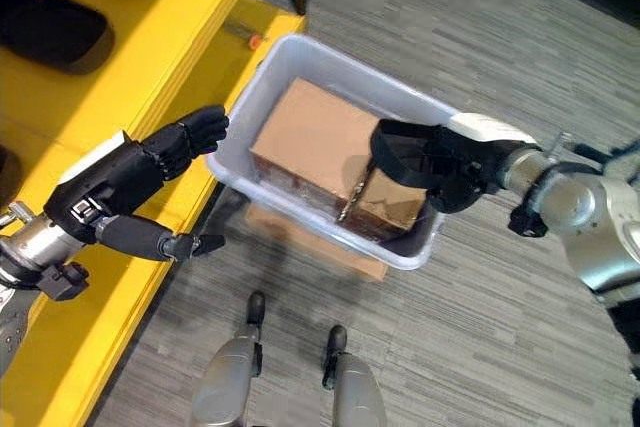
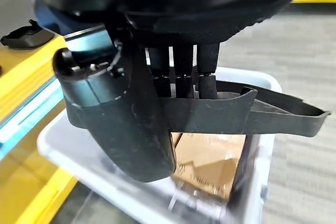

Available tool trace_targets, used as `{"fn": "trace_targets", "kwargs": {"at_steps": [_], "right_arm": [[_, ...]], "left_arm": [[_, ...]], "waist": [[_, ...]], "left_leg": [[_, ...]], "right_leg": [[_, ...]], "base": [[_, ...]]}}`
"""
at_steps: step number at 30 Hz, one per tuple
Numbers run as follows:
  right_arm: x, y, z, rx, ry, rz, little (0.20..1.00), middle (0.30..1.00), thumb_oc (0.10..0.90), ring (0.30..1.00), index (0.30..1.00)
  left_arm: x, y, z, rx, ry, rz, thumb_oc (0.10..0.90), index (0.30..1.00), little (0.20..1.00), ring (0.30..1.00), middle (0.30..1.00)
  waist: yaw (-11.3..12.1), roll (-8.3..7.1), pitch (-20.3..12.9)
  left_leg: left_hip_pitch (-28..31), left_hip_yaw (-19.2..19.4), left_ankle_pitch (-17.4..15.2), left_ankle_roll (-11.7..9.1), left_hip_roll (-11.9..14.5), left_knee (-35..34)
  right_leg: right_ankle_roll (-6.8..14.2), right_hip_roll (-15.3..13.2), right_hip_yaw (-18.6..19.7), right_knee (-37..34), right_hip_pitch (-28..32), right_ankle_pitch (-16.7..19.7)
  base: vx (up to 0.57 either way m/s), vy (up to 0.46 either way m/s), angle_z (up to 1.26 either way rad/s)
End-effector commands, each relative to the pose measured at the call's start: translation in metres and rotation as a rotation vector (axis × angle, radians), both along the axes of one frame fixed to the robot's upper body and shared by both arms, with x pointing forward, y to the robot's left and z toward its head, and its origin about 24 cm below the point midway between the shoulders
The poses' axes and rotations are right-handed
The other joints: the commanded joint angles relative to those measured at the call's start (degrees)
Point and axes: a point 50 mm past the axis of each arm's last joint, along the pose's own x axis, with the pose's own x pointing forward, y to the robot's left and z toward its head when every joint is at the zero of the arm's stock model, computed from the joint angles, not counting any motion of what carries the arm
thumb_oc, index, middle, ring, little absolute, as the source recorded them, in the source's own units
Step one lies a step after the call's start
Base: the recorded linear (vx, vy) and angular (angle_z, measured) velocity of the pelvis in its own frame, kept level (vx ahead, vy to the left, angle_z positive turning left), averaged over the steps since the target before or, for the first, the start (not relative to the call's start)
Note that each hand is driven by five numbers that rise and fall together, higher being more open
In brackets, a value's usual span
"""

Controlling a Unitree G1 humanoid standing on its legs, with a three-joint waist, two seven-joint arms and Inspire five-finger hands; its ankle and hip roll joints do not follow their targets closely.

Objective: Move parts from the plastic box to the shelf.

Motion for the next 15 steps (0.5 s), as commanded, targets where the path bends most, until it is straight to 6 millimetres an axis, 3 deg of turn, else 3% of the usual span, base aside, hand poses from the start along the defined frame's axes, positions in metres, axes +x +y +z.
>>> {"fn": "trace_targets", "kwargs": {"at_steps": [1,6,11,15], "right_arm": [[-0.001,0.010,-0.004,0.031,0.154,0.033,0.300,0.300,0.400,0.300,0.300],[0.003,0.026,-0.020,0.079,0.322,0.082,0.300,0.300,0.400,0.300,0.300],[0.003,0.068,-0.022,0.088,0.413,0.228,0.300,0.300,0.400,0.300,0.300],[0.001,0.086,-0.025,0.057,0.470,0.307,0.300,0.300,0.400,0.300,0.300]], "left_arm": [[-0.009,-0.009,0.001,-0.010,-0.138,-0.014,0.900,1.000,1.000,1.000,1.000],[-0.002,-0.016,0.006,0.004,-0.183,-0.041,0.900,1.000,1.000,1.000,1.000],[0.012,-0.041,0.003,0.027,-0.135,-0.147,0.900,1.000,1.000,1.000,1.000],[0.017,-0.053,0.001,0.028,-0.129,-0.154,0.900,1.000,1.000,1.000,1.000]], "waist": [[-2.97,-1.17,-17.64],[-4.15,-1.03,-18.72],[-6.11,-0.73,-20.33],[-7.21,-0.13,-21.06]], "left_leg": [[-4.71,-2.91,1.04,-2.58,3.95,-4.46],[-2.87,-2.89,1.96,-3.66,5.12,-5.61],[-0.21,-2.54,1.90,-4.37,5.91,-6.48],[0.85,-2.02,1.75,-4.75,6.54,-6.86]], "right_leg": [[-0.56,1.98,-3.04,0.30,5.97,-7.81],[-0.36,1.89,-2.95,-2.20,8.32,-6.77],[0.22,1.55,-2.00,-4.45,10.02,-5.44],[0.45,1.53,-1.38,-5.60,10.50,-4.79]], "base": [[-0.04,0.026,-0.43],[-0.01,0.020,-0.11],[0.00,0.024,-0.03],[-0.01,0.019,-0.15]]}}
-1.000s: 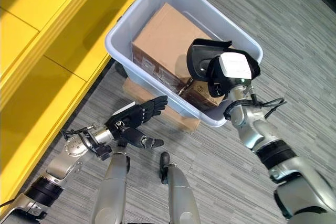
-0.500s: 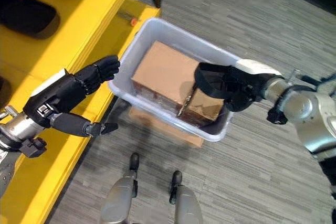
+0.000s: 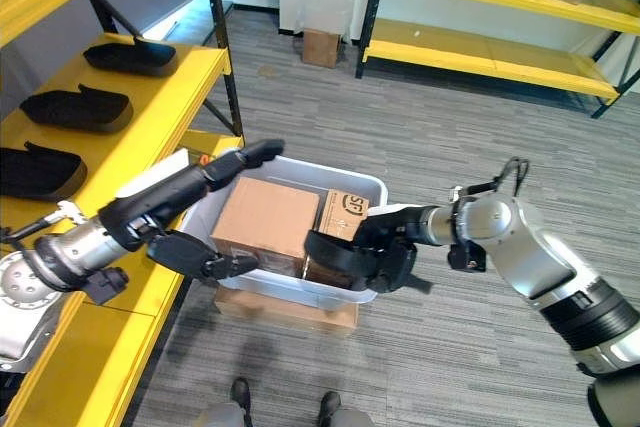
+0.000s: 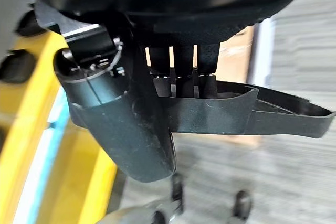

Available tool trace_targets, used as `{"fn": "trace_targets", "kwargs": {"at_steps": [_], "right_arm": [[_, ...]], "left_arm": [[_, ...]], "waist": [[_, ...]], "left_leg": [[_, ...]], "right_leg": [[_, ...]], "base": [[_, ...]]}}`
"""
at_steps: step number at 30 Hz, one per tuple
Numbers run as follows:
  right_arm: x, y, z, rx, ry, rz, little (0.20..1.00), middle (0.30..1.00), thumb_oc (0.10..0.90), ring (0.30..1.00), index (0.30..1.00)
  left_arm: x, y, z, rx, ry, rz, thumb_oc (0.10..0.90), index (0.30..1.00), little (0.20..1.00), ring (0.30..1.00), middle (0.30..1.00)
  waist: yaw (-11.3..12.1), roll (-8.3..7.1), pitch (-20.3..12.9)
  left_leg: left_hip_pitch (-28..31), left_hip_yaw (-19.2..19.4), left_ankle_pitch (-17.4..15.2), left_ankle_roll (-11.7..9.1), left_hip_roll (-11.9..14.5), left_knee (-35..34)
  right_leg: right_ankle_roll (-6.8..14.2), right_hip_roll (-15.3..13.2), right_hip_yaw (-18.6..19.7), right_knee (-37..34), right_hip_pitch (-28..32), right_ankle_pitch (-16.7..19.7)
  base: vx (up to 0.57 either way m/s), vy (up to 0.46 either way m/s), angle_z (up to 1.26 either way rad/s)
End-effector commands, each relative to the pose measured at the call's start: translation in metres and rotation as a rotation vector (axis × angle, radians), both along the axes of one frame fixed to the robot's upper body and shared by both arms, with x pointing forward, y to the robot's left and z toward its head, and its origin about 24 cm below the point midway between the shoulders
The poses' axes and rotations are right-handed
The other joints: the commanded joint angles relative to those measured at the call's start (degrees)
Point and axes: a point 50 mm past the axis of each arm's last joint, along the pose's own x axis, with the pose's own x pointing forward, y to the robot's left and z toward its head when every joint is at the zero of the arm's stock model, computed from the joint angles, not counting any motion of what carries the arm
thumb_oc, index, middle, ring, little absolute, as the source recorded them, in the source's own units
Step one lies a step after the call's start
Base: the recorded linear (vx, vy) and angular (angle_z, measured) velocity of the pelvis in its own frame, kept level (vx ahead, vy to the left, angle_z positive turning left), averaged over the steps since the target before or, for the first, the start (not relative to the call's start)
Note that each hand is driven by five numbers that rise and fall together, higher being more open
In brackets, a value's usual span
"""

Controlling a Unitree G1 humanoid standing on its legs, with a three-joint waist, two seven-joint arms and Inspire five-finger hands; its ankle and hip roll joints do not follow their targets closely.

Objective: Move parts from the plastic box to the shelf.

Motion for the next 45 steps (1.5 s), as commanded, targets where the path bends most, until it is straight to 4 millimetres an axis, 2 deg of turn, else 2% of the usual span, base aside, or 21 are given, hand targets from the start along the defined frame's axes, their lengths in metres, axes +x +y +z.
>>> {"fn": "trace_targets", "kwargs": {"at_steps": [1,6,12,19,26,31,39,45], "right_arm": [[0.003,0.024,0.039,0.003,-0.124,0.115,0.300,0.300,0.400,0.300,0.300],[-0.002,0.043,0.030,-0.046,-0.168,0.208,0.300,0.300,0.400,0.300,0.300],[-0.001,0.051,0.028,-0.072,-0.198,0.229,0.300,0.300,0.400,0.300,0.300],[-0.003,0.047,0.023,-0.089,-0.233,0.229,0.300,0.300,0.400,0.300,0.300],[0.004,0.041,0.029,-0.090,-0.309,0.176,0.300,0.300,0.400,0.300,0.300],[0.004,0.034,0.024,-0.079,-0.322,0.147,0.300,0.300,0.400,0.300,0.300],[0.007,0.025,0.018,-0.042,-0.324,0.107,0.300,0.300,0.400,0.300,0.300],[0.005,0.028,0.016,-0.033,-0.310,0.136,0.300,0.300,0.400,0.300,0.300]], "left_arm": [[0.007,-0.009,0.008,-0.094,-0.056,-0.005,0.900,1.000,1.000,1.000,1.000],[0.009,-0.020,0.000,-0.034,-0.012,-0.039,0.900,1.000,1.000,1.000,1.000],[0.009,-0.021,-0.012,0.020,0.028,-0.053,0.900,1.000,1.000,1.000,1.000],[0.007,-0.017,-0.024,0.057,0.083,-0.038,0.900,1.000,1.000,1.000,1.000],[0.006,-0.010,-0.039,0.097,0.138,0.015,0.900,1.000,1.000,1.000,1.000],[-0.004,-0.006,-0.050,0.092,0.152,0.030,0.900,1.000,1.000,1.000,1.000],[-0.009,-0.004,-0.060,0.116,0.176,0.029,0.900,1.000,1.000,1.000,1.000],[-0.007,-0.011,-0.064,0.116,0.158,0.025,0.900,1.000,1.000,1.000,1.000]], "waist": [[-0.50,-0.28,-7.96],[-1.21,0.57,-7.94],[-1.65,1.91,-7.86],[-1.94,2.76,-7.67],[-1.90,3.70,-7.04],[-1.46,4.50,-6.08],[-1.47,4.83,-5.35],[-1.91,4.89,-5.11]], "left_leg": [[-3.45,-4.20,3.59,-3.69,5.03,-5.95],[-2.54,-3.58,3.07,-3.84,5.33,-5.80],[-2.03,-3.12,2.67,-3.94,5.31,-5.79],[-1.60,-2.36,2.38,-3.97,5.41,-6.10],[-2.33,-2.24,2.08,-4.00,5.43,-5.44],[-3.21,-2.36,2.10,-4.06,5.47,-5.03],[-4.01,-2.27,2.50,-4.19,5.64,-5.05],[-4.11,-2.12,2.61,-4.12,5.64,-5.09]], "right_leg": [[1.09,-0.41,-2.81,-0.26,6.41,-5.46],[1.23,-0.67,-2.22,-0.25,6.49,-5.51],[1.28,-1.02,-1.65,-0.15,6.49,-5.81],[1.57,-1.44,-1.49,-0.33,6.27,-5.79],[1.81,-1.97,-1.20,0.07,5.41,-5.94],[1.75,-2.23,-1.61,0.65,4.99,-6.42],[1.84,-2.35,-1.66,1.28,4.03,-6.63],[1.89,-2.35,-1.47,1.34,3.75,-6.51]], "base": [[0.01,0.003,-0.09],[0.00,0.006,-0.08],[0.02,0.041,-0.06],[0.01,0.012,-0.02],[0.01,0.011,-0.01],[0.02,0.019,-0.02],[0.01,0.003,0.00],[0.00,0.000,0.00]]}}
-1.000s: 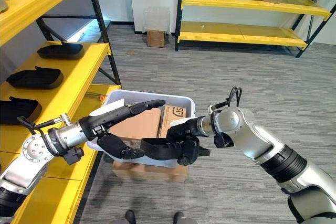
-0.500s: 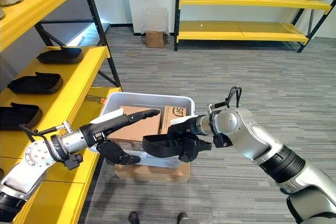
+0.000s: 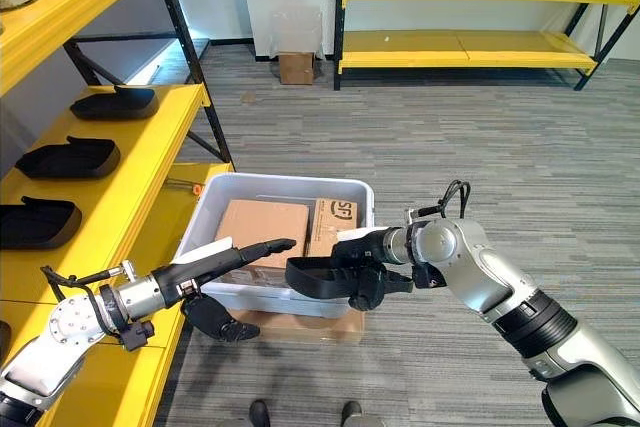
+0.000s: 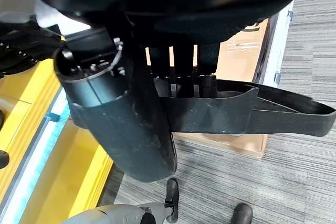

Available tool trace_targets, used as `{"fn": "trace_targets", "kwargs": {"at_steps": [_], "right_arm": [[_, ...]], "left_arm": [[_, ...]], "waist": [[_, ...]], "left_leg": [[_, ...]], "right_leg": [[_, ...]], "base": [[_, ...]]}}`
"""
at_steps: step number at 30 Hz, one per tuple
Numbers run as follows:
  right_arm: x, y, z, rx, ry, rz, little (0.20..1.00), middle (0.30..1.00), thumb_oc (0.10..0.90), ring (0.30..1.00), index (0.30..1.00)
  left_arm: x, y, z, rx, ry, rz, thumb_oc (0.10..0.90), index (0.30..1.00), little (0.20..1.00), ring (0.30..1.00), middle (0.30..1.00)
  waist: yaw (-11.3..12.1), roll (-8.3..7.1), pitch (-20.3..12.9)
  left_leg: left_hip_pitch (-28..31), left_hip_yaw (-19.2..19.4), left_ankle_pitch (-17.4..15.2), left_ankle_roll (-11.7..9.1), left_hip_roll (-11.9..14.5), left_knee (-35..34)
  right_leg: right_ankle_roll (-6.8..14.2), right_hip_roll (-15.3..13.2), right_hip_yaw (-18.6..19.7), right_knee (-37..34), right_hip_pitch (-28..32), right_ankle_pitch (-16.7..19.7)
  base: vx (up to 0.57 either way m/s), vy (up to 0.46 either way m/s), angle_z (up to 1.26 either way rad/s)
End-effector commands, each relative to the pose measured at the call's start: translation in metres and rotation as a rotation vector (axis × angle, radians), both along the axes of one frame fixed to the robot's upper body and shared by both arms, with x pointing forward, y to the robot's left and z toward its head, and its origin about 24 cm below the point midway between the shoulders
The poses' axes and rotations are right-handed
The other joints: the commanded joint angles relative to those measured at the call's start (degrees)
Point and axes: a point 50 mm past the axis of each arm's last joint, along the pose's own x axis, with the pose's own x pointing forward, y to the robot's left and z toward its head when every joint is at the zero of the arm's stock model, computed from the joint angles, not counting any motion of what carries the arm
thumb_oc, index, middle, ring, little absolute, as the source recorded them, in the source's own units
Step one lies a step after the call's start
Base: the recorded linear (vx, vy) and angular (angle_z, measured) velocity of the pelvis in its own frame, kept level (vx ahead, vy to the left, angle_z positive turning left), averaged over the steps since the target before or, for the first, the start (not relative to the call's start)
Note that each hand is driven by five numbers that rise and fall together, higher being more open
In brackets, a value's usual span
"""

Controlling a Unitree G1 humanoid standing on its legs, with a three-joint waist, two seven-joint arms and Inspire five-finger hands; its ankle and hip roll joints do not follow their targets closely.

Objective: Move parts from the plastic box to the shelf.

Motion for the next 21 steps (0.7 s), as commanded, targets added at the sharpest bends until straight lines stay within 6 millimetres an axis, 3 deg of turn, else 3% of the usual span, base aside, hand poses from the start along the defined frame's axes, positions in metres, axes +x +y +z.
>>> {"fn": "trace_targets", "kwargs": {"at_steps": [1,21], "right_arm": [[0.004,0.012,0.052,0.100,-0.235,0.087,0.300,0.300,0.400,0.300,0.300],[0.007,0.048,0.027,0.108,-0.157,0.194,0.300,0.300,0.400,0.300,0.300]], "left_arm": [[0.008,-0.020,0.019,-0.098,-0.182,-0.054,0.900,1.000,1.000,1.000,1.000],[0.027,-0.083,0.025,-0.018,-0.365,-0.200,0.900,1.000,1.000,1.000,1.000]], "waist": [[0.21,-0.45,-1.50],[-2.16,-0.76,-1.13]], "left_leg": [[-3.72,-4.93,2.91,-4.14,5.45,-4.18],[-3.76,-4.42,3.17,-4.35,6.20,-4.28]], "right_leg": [[2.12,-2.55,-3.63,1.61,5.96,-6.59],[2.39,-2.43,-2.32,1.52,5.66,-6.32]], "base": [[0.00,0.000,0.00],[0.00,0.000,0.00]]}}
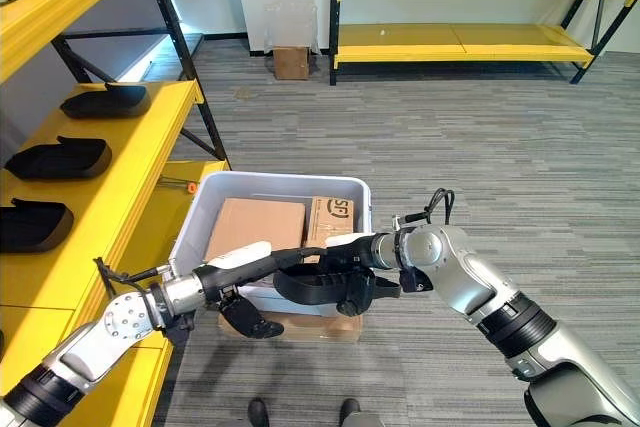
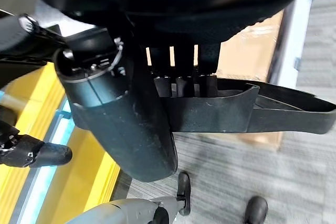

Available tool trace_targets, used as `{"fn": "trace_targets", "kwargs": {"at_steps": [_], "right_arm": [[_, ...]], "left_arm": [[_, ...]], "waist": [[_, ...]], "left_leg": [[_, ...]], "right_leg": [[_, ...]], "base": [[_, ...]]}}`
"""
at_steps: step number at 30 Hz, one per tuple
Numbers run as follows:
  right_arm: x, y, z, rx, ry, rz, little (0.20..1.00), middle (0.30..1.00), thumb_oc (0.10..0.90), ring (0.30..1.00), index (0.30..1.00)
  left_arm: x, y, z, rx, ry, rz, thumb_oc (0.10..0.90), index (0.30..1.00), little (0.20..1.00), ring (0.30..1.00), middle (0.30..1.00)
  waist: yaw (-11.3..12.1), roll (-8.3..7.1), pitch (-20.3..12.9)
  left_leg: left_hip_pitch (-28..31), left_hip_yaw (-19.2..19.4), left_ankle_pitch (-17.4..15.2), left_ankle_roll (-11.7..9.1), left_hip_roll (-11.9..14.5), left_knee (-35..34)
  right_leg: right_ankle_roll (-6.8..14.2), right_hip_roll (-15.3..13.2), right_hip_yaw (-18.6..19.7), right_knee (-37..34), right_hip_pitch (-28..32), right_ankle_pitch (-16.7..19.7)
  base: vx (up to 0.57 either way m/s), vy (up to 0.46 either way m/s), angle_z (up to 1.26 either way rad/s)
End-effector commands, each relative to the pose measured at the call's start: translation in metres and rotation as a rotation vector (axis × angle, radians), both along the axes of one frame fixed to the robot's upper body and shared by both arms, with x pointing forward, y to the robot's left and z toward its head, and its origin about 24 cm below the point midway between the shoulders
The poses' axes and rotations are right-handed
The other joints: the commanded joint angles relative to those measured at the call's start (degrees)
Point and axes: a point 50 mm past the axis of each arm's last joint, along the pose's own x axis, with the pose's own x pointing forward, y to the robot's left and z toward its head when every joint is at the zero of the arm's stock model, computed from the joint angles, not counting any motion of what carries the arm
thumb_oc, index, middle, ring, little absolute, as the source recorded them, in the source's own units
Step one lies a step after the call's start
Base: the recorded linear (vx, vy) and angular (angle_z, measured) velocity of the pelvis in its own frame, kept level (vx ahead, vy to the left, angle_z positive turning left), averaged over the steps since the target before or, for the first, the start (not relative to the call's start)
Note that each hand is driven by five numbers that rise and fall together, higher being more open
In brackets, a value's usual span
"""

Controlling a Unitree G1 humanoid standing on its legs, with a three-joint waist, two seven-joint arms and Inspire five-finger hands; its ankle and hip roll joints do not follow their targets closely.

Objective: Move parts from the plastic box to the shelf.

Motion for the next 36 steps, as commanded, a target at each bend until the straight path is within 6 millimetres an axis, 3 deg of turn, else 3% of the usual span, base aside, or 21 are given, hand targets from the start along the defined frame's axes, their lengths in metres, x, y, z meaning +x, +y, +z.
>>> {"fn": "trace_targets", "kwargs": {"at_steps": [1,18,26,36], "right_arm": [[0.003,0.036,0.048,0.070,-0.227,0.175,0.300,0.300,0.400,0.300,0.300],[0.011,0.050,0.048,0.093,-0.291,0.191,0.300,0.300,0.400,0.300,0.300],[0.014,0.053,0.051,0.125,-0.318,0.176,0.300,0.300,0.400,0.300,0.300],[0.014,0.061,0.057,0.128,-0.337,0.196,0.300,0.300,0.400,0.300,0.300]], "left_arm": [[0.008,-0.036,0.040,-0.151,-0.200,-0.118,0.900,1.000,1.000,1.000,1.000],[0.014,-0.057,0.027,-0.110,-0.127,-0.115,0.900,1.000,1.000,1.000,1.000],[0.022,-0.061,0.004,-0.052,-0.025,-0.012,0.900,1.000,1.000,1.000,1.000],[0.021,-0.076,0.006,-0.016,-0.055,-0.067,0.900,1.000,1.000,1.000,1.000]], "waist": [[-0.60,0.02,-1.76],[-1.24,-0.06,-0.85],[-1.68,-0.26,-0.39],[-2.29,-0.29,-0.10]], "left_leg": [[-4.87,-4.60,3.02,-4.09,5.92,-3.23],[-5.31,-4.45,2.81,-3.95,5.97,-2.59],[-5.32,-4.38,2.76,-3.93,5.96,-2.42],[-5.20,-4.17,2.74,-3.97,6.08,-2.33]], "right_leg": [[1.91,-3.08,-2.34,3.25,4.37,-6.99],[2.02,-3.29,-1.58,3.85,3.66,-7.01],[2.14,-3.37,-1.29,4.14,3.25,-6.98],[2.22,-3.52,-1.05,4.37,2.97,-6.90]], "base": [[0.00,0.000,0.00],[0.00,0.000,0.00],[0.00,0.007,-0.04],[0.00,0.000,0.00]]}}
